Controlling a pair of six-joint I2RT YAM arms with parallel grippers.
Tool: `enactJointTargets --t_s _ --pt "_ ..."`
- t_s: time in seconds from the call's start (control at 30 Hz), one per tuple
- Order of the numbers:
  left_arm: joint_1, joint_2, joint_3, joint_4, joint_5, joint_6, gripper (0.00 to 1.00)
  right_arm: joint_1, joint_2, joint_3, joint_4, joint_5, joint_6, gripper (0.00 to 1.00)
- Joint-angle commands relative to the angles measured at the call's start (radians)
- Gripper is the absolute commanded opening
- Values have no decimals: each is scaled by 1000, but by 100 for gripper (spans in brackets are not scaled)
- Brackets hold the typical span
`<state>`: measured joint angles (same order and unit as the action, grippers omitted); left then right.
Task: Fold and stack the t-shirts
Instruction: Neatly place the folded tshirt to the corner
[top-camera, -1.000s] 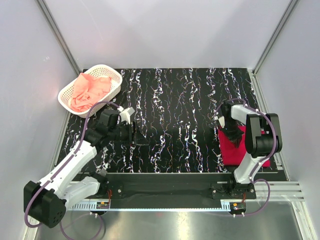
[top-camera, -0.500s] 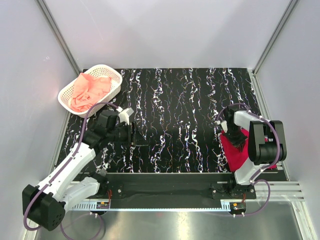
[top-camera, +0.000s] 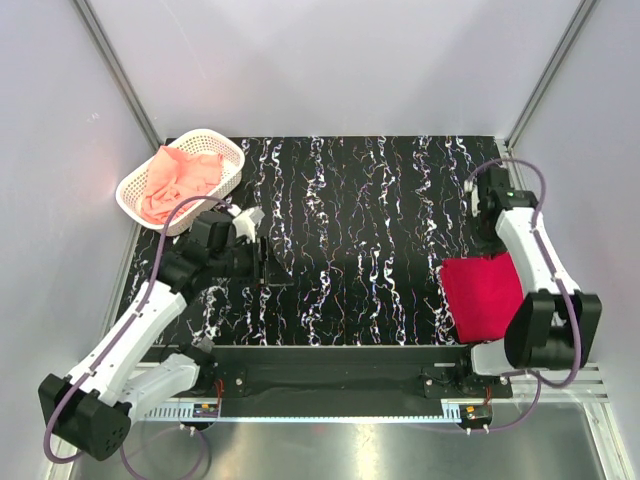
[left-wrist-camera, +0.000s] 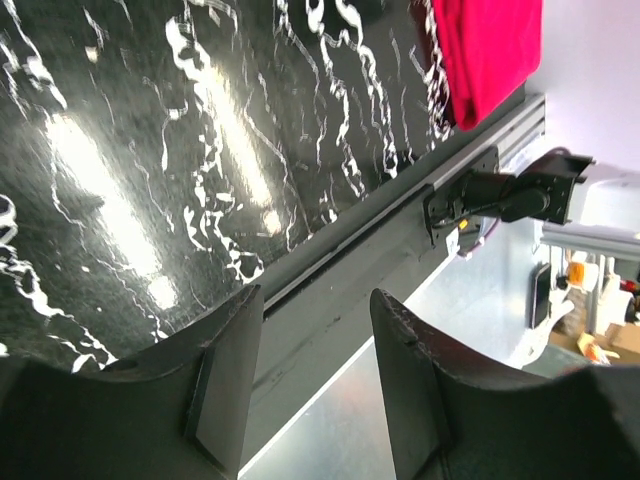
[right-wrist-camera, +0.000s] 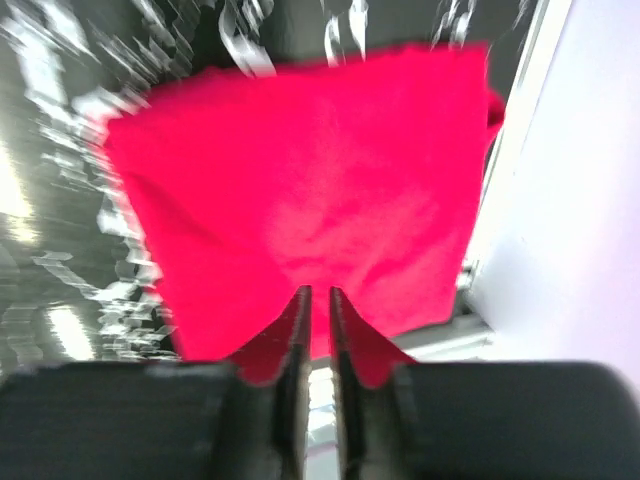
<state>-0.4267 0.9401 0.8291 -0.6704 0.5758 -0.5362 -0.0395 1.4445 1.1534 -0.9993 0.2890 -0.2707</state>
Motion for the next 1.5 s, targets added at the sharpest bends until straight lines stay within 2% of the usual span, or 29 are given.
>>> enactJointTargets --t_s 0.0,0.1,0.13,0.2,0.23,0.3,0.4,0.43,0.47,0.57,0.63,0.73,0.77,0.87,0.97,1.0,1.23,1.33,1.47 --pt "6 11 91 -52 -47 28 52 4 -84 135 -81 -150 108 21" --pt "14 19 131 -110 -117 35 52 35 -169 175 -46 -279 206 24" --pt "17 14 131 -121 -128 32 52 79 -191 174 -32 -318 227 25" --pt "34 -17 117 -130 -145 4 53 105 -264 149 13 -408 264 26" --pt "40 -29 110 -124 -148 -10 53 131 -286 129 65 -434 336 26" --pt "51 -66 75 -114 -148 -62 54 153 -370 34 138 -523 405 26" --pt "51 -116 -6 -58 -123 -165 54 193 -479 -162 373 -647 594 26" --pt "51 -130 -30 -40 -122 -195 54 207 -499 -213 509 -665 695 26" --pt "43 -145 -54 -3 -119 -255 54 231 -515 -306 574 -675 738 26" --pt "16 -222 -152 66 -163 -364 54 370 -492 -406 776 -683 841 27" --pt "-10 -245 -171 78 -200 -404 55 423 -467 -425 826 -686 857 29" --pt "-56 -277 -215 123 -261 -458 59 469 -464 -494 927 -674 910 45" --pt "-64 -287 -226 136 -264 -482 60 469 -473 -536 945 -666 924 55" --pt "-70 -339 -295 198 -272 -537 62 471 -495 -593 965 -646 949 62" --pt "-72 -398 -370 264 -277 -590 66 471 -521 -620 966 -616 978 78" --pt "-72 -406 -384 284 -277 -599 67 471 -532 -627 961 -602 1004 99" --pt "-73 -420 -499 445 -263 -614 75 469 -659 -767 909 -476 1163 100" --pt "-73 -443 -571 547 -241 -616 77 469 -766 -836 851 -439 1199 100" --pt "-75 -547 -692 667 -225 -677 77 469 -1003 -905 725 -360 1313 100"
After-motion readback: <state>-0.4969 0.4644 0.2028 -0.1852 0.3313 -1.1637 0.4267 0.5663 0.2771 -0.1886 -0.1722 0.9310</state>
